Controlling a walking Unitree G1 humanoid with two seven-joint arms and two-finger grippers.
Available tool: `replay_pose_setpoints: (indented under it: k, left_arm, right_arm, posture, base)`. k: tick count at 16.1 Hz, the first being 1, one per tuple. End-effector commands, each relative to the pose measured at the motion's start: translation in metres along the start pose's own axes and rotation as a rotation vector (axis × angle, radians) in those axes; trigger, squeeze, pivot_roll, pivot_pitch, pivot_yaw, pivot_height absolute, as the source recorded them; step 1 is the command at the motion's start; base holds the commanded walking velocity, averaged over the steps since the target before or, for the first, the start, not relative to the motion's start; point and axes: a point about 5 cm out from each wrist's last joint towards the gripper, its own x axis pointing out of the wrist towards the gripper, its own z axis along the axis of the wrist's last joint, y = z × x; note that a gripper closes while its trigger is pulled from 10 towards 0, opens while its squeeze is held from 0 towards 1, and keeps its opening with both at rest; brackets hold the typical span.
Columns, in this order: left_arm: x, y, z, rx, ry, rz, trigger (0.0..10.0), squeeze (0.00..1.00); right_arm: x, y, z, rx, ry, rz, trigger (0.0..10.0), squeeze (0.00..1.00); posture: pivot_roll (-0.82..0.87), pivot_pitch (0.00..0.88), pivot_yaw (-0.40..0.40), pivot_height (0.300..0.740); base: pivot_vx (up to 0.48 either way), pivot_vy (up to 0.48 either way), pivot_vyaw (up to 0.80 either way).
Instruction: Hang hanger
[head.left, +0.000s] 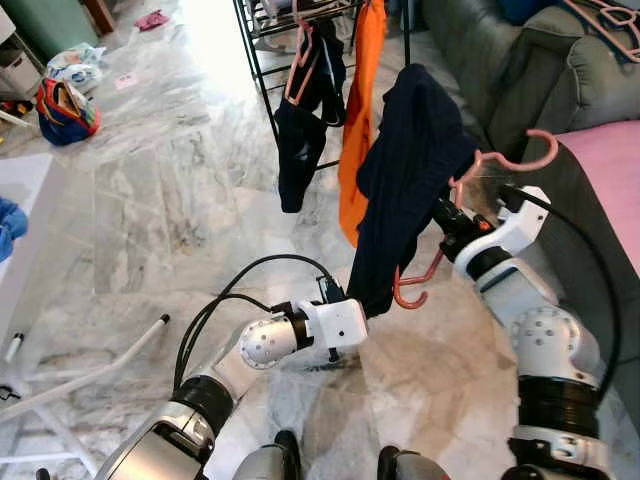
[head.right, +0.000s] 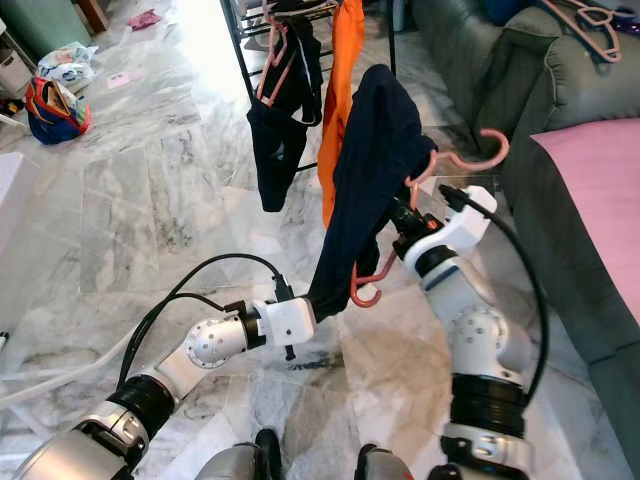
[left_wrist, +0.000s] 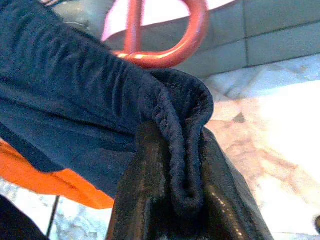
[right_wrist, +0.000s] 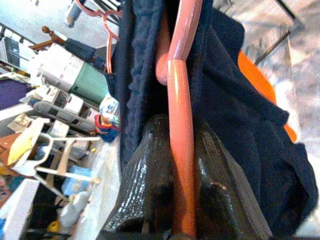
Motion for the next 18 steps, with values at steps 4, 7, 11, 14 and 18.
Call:
replay_pose_setpoints:
  k: [4, 7, 11, 14, 18]
  left_arm:
    - [0.003, -0.023, -0.002, -0.032, 0.016, -0.116, 10.0, 0.02]
    - [0.005, -0.017, 0.001, -0.093, -0.006, -0.077, 10.0, 1.00]
    - [0.010, -0.034, 0.004, -0.133, -0.011, -0.144, 10.0, 1.00]
    - [0.013, -0.037, 0.005, -0.160, -0.009, -0.156, 10.0, 1.00]
    - [0.006, -0.021, 0.003, -0.108, -0.014, -0.096, 10.0, 1.00]
  right_arm:
    - [0.000, 0.021, 0.027, -0.408, -0.118, 0.029, 10.0, 0.00]
    - [-0.002, 0.019, 0.025, -0.503, -0.132, 0.026, 10.0, 0.00]
    - [-0.004, 0.025, 0.019, -0.630, -0.157, 0.097, 10.0, 0.00]
    - [-0.006, 0.021, 0.013, -0.667, -0.154, 0.112, 10.0, 0.00]
    - [-0.014, 0.016, 0.003, -0.750, -0.129, 0.171, 10.0, 0.00]
  posture:
    - [-0.08, 0.223, 0.092, 0.740]
    - [-0.08, 0.224, 0.090, 0.740]
    - [-0.09, 0.223, 0.088, 0.740]
    - [-0.09, 0.219, 0.090, 0.740]
    - [-0.09, 0.218, 0.092, 0.740]
  base:
    - [0.000, 0.000, 0.00]
    - [0.000, 0.000, 0.00]
    - [0.000, 0.000, 0.00]
    - [0.000, 0.000, 0.00]
    - [0.000, 0.000, 0.00]
